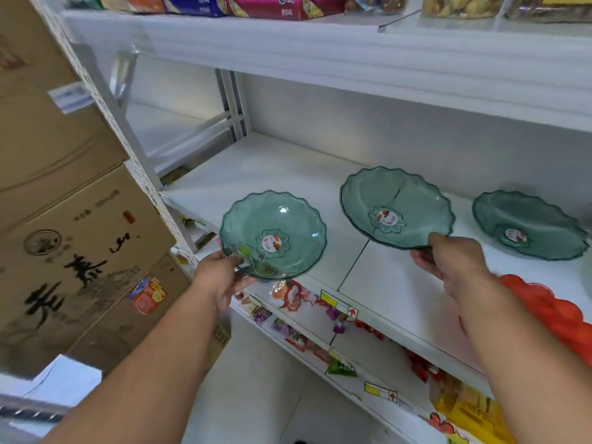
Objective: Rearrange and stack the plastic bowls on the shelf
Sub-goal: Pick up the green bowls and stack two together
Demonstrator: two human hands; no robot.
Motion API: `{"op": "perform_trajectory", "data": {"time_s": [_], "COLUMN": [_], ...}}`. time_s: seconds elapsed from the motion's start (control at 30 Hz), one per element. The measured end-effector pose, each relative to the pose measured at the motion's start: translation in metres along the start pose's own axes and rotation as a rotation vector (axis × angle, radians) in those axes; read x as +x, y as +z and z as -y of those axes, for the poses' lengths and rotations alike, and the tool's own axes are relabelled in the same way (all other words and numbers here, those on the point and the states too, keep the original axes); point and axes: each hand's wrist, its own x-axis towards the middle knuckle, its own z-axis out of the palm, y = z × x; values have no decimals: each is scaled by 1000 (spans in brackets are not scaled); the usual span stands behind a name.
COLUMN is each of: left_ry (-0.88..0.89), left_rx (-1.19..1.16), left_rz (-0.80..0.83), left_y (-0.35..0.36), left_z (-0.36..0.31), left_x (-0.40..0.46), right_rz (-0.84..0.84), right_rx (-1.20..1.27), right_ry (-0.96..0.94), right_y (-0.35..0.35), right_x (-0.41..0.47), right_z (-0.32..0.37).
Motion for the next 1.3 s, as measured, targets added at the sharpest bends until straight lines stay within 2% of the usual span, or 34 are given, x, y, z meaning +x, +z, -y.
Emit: {"op": "perform_trajectory", "data": {"time_s": [0.23,0.37,0.5,0.73,1.3], "left_ry": [23,-7,38,56,29], "left_rx": [-111,-68,-22,-56,-165], "left_rz": [22,40,63,70,120], "left_y": [-23,-41,-58,-75,-32], "left_z": [-25,-49,-77,-113,-143], "left_x": [26,63,106,163,230], "right_rz": [39,3,-40,-70,-24], "right_rx": [-20,16,76,127,84], "right_ry": [19,20,14,18,-7], "right_y": [36,72,113,164,204], "right_x": [-29,-44,-59,-69,-8], "right_z": [-9,-12,-16,-20,4]}}
